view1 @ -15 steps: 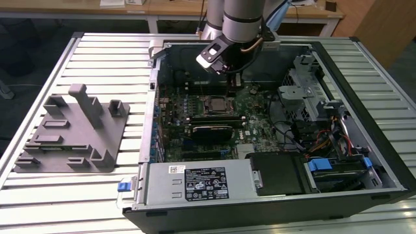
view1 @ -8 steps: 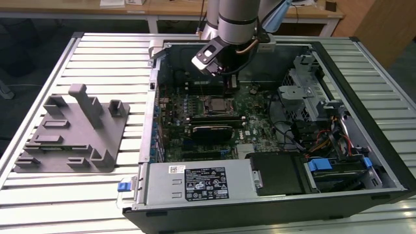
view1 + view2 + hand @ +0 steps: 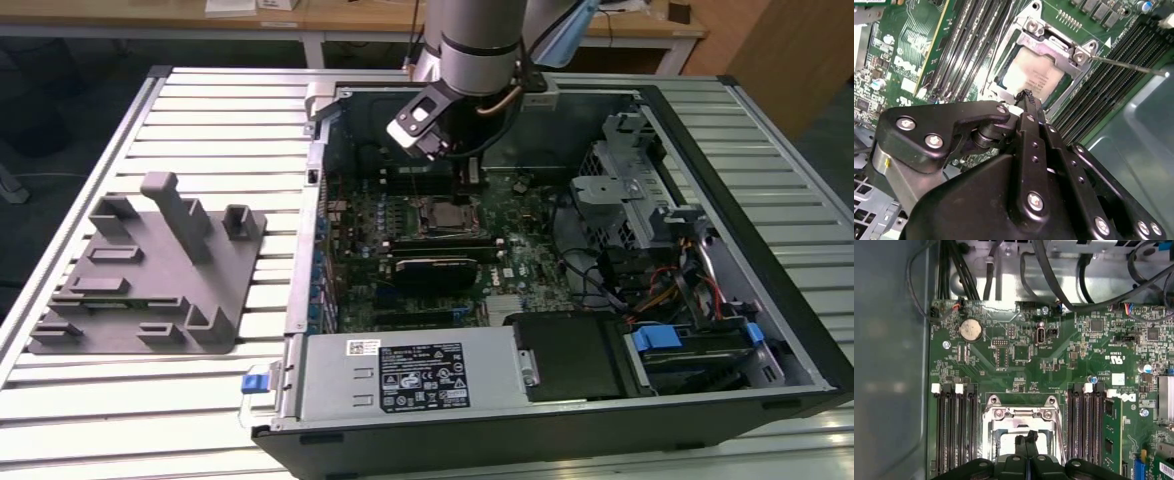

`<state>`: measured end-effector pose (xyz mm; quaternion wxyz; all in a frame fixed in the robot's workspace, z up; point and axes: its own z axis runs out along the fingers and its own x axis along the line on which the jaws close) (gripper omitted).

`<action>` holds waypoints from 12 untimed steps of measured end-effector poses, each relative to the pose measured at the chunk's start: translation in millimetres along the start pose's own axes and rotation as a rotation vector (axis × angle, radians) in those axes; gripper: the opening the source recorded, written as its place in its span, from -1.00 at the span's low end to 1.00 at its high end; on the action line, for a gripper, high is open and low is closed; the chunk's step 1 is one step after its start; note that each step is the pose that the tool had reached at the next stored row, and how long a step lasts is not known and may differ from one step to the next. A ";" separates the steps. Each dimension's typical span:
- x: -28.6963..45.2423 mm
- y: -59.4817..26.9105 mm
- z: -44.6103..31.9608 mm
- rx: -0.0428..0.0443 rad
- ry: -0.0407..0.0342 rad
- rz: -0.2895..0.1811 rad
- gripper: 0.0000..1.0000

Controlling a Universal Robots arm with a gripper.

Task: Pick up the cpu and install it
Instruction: 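Close the cpu cover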

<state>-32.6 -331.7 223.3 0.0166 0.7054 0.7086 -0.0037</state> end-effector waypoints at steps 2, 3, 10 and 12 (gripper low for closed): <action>-0.4 -1.8 1.0 0.0000 -0.0001 0.000 -0.79; -0.6 -2.8 1.5 0.0000 0.0000 0.000 -0.79; -1.0 -6.1 2.7 0.0001 -0.0005 0.000 -0.79; -1.0 -6.2 2.8 0.0000 -0.0006 0.000 -0.79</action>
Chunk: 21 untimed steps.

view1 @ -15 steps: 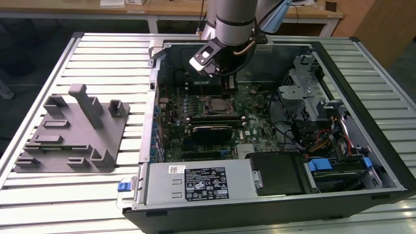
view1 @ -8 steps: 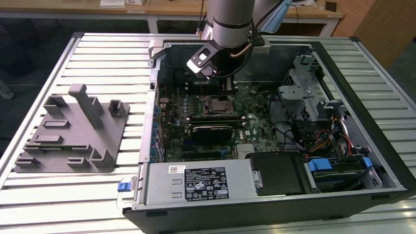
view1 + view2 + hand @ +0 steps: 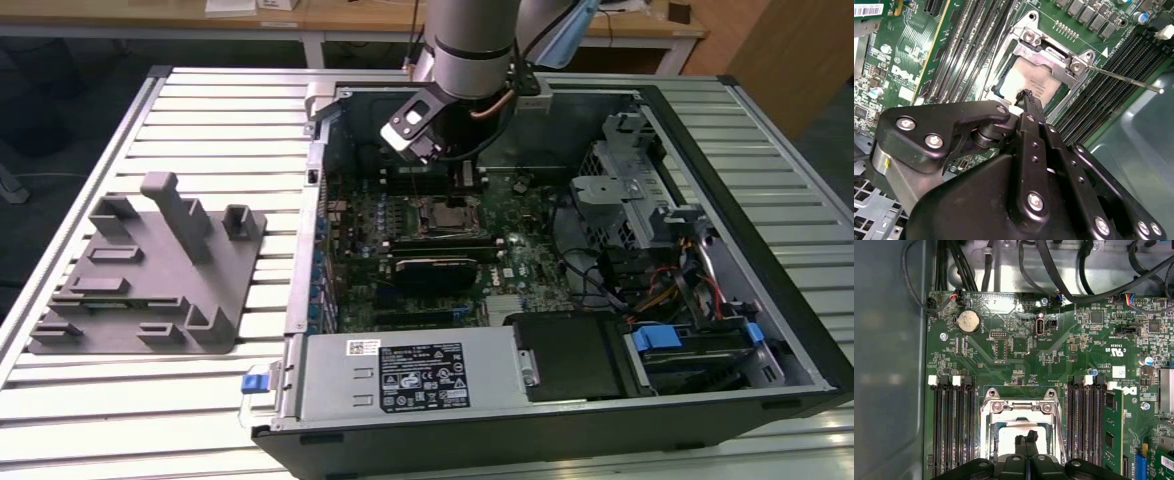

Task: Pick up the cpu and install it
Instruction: 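Close the cpu cover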

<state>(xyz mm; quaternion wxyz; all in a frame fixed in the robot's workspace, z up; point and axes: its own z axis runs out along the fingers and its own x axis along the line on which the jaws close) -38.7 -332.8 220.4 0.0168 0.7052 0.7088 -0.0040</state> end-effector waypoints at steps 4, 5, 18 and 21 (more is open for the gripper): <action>0.0 0.0 0.1 -0.0008 0.0005 -0.026 -0.79; 0.0 0.0 0.0 -0.0011 0.0005 -0.038 -0.79; 0.0 0.0 0.9 -0.0078 0.0044 -0.262 -0.79; 0.0 0.0 1.1 -0.0094 0.0054 -0.318 -0.79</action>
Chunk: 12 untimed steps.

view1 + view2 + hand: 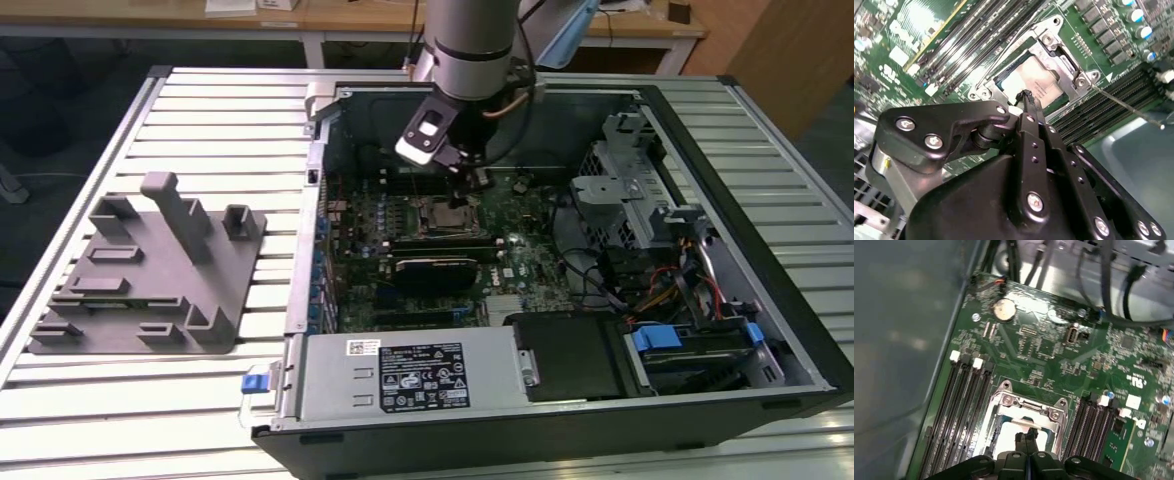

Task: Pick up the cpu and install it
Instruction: 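Close the cpu cover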

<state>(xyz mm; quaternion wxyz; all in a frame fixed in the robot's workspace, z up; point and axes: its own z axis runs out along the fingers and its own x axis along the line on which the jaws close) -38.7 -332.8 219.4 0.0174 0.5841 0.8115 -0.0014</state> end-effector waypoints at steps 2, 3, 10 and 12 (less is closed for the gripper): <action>0.0 0.0 0.1 -0.0011 0.0007 -0.036 -0.79; 0.0 0.0 0.2 -0.0017 0.0010 -0.054 -0.79; 0.0 0.0 0.6 -0.0055 0.0033 -0.181 -0.79; 0.0 0.0 0.7 -0.0066 0.0039 -0.218 -0.79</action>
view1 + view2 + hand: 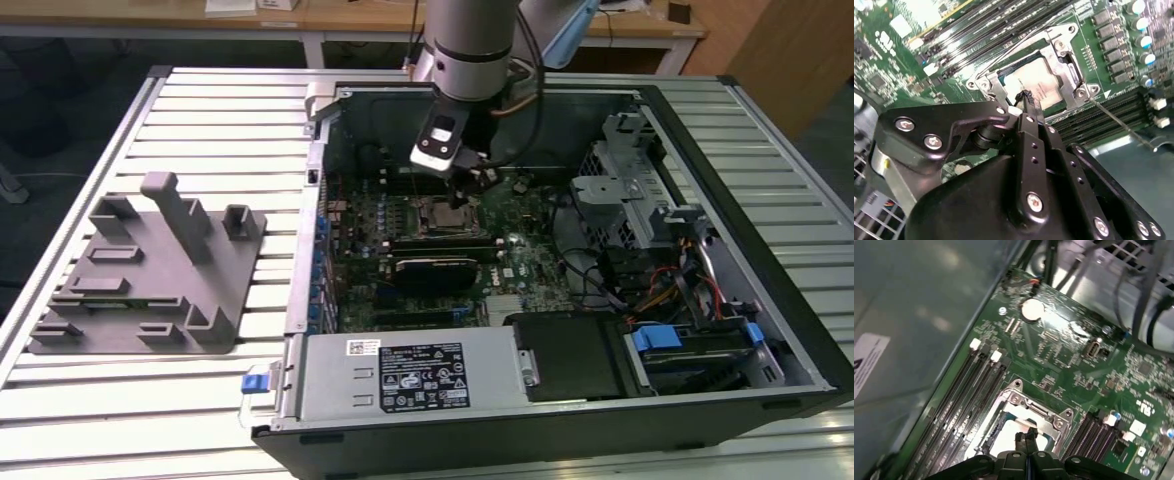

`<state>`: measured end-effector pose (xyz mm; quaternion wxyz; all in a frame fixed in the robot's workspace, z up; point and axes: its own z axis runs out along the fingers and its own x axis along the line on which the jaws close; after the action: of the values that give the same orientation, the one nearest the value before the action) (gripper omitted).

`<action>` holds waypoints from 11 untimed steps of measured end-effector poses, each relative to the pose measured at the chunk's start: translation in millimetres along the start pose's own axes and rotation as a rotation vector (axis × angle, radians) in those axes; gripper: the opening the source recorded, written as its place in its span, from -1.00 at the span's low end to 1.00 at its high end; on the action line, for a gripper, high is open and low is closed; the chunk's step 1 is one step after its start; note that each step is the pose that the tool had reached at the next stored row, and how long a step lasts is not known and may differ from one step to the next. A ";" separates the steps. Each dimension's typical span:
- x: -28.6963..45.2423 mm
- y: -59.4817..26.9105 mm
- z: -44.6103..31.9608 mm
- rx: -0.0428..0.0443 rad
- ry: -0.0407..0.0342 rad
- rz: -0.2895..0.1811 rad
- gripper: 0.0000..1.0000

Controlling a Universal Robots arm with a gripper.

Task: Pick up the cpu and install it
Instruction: 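Close the cpu cover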

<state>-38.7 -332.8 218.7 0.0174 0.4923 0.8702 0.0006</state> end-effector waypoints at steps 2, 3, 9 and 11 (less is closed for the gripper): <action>0.0 0.0 0.1 -0.0010 0.0007 -0.036 -0.79; 0.0 0.0 0.2 -0.0016 0.0010 -0.055 -0.79; 0.0 0.0 0.5 -0.0048 0.0030 -0.164 -0.79; 0.0 0.0 0.5 -0.0059 0.0036 -0.200 -0.79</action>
<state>-38.7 -332.8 218.1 0.0173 0.4028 0.9151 0.0023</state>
